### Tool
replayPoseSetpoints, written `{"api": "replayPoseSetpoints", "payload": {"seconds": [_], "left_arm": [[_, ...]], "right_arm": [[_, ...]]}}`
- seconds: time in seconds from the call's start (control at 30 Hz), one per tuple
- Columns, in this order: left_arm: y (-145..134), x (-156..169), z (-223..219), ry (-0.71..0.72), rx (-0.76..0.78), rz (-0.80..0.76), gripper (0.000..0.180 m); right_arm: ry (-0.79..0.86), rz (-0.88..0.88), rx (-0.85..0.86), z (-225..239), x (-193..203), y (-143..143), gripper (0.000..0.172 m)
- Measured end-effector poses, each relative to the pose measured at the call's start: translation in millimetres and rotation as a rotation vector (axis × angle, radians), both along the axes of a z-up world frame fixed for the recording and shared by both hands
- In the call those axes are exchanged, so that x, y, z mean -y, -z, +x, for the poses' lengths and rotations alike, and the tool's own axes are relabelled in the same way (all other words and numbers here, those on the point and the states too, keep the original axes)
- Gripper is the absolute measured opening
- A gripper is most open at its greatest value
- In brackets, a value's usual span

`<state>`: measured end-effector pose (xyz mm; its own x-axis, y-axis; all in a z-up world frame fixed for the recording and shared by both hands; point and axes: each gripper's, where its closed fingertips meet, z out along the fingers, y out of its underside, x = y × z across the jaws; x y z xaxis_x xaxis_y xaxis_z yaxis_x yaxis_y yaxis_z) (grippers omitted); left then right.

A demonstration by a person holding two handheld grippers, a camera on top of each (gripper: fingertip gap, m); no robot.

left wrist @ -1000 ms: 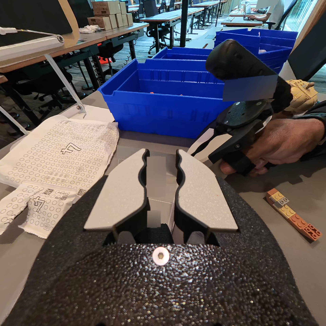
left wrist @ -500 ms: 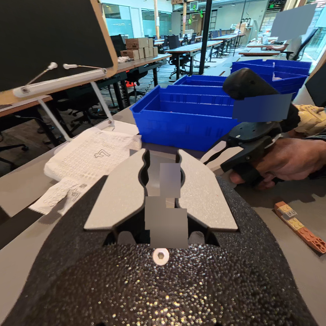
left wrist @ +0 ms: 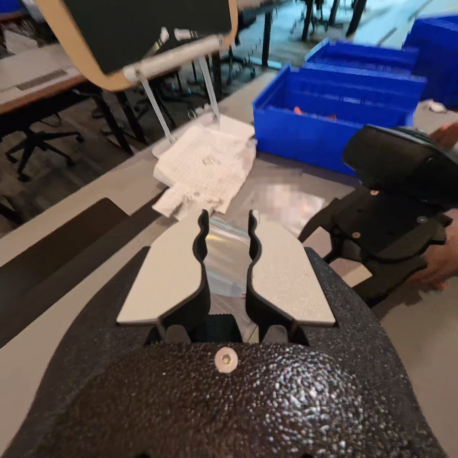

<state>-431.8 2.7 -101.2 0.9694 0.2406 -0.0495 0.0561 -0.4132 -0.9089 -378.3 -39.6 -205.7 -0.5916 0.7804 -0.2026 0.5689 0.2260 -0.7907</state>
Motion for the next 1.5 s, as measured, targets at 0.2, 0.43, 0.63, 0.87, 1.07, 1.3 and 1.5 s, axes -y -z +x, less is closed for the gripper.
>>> {"api": "replayPoseSetpoints", "payload": {"seconds": [0.2,0.43,0.63,0.87,1.07,1.3,1.5], "left_arm": [[95.6,19.0,-18.4,-0.028,0.134,-0.365,0.025],[137.3,31.7,-24.0,-0.022,0.155,-0.525,0.024],[145.1,36.4,-22.6,-0.015,0.164,-0.568,0.024],[138.9,47.5,-23.5,-0.030,0.125,-0.619,0.028],[120.4,74.1,-34.6,-0.095,0.031,-0.703,0.031],[128.0,110.6,-32.2,-0.096,-0.049,-0.956,0.039],[129.3,114.1,-32.6,-0.107,-0.074,-1.002,0.040]], "right_arm": [[-0.047,0.010,0.056,-11.9,29.1,16.0,0.010],[-0.168,0.023,0.056,11.3,34.9,11.4,0.035],[-0.024,0.144,-0.145,-0.7,-32.9,-28.2,0.027],[0.068,0.231,0.020,-44.7,-82.5,23.1,0.029],[-0.015,0.272,-0.006,-52.8,-54.8,22.8,0.029],[-0.093,0.466,-0.017,-56.5,-43.0,26.8,0.026],[-0.175,0.579,-0.019,-48.0,-40.3,28.3,0.012]]}}
